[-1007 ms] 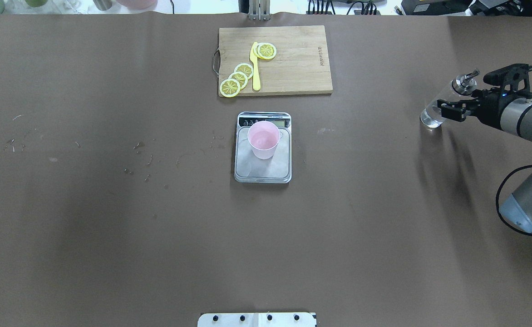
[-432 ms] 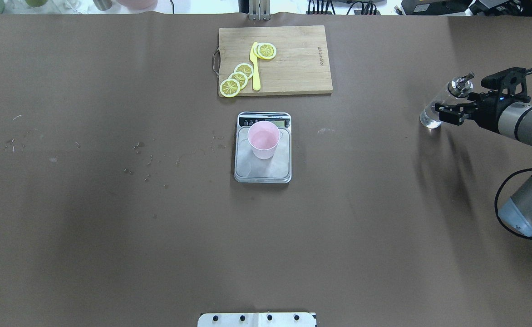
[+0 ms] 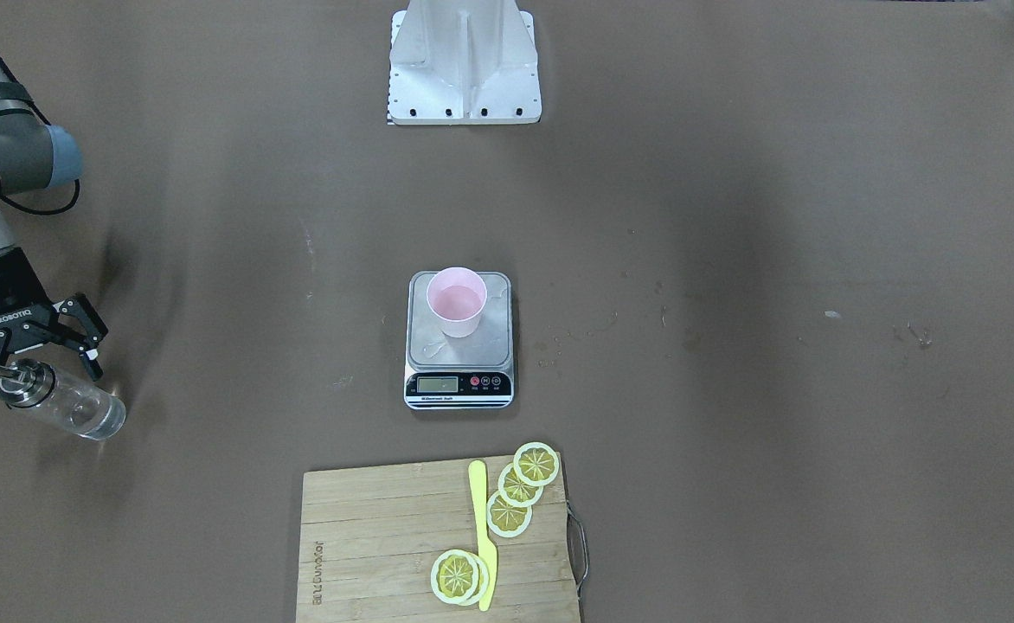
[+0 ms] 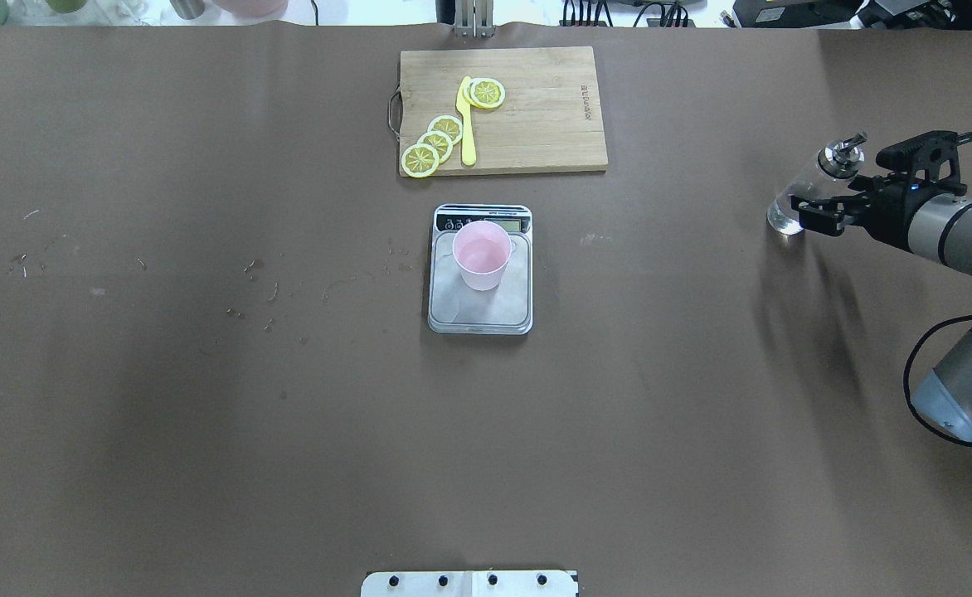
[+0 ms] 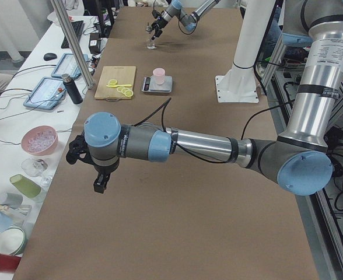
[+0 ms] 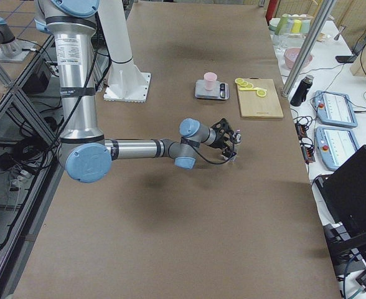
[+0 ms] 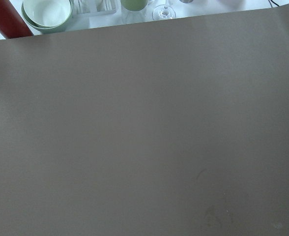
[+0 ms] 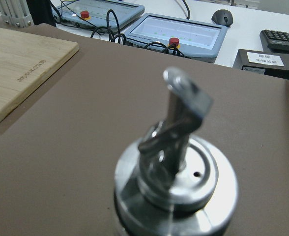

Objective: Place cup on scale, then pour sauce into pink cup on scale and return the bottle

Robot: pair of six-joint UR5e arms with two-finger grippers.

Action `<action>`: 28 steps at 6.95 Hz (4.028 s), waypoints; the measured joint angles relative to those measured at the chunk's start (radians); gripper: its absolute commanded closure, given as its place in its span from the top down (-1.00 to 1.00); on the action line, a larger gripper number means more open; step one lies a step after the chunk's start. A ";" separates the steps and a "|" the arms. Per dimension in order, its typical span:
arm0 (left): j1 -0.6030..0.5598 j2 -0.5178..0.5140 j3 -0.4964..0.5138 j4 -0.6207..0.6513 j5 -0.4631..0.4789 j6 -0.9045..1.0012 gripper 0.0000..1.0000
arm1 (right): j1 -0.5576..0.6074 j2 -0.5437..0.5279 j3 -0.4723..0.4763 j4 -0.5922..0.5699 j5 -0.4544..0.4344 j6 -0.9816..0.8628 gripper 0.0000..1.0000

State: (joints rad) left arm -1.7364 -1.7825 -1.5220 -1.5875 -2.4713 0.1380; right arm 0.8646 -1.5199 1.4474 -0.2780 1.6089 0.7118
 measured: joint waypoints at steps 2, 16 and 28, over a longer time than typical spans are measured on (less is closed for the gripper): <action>0.000 0.000 -0.001 0.000 0.000 0.000 0.96 | -0.009 -0.047 0.046 0.000 -0.002 0.001 1.00; 0.000 0.002 -0.001 0.002 -0.002 -0.002 0.96 | 0.522 -0.297 0.336 -0.462 0.618 -0.286 1.00; -0.032 0.073 -0.051 0.028 -0.015 -0.003 0.96 | 0.697 -0.026 0.309 -1.262 0.787 -0.599 1.00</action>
State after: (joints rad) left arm -1.7686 -1.7093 -1.5729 -1.5596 -2.4864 0.1355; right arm 1.5613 -1.5462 1.7559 -1.5403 2.3958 0.1125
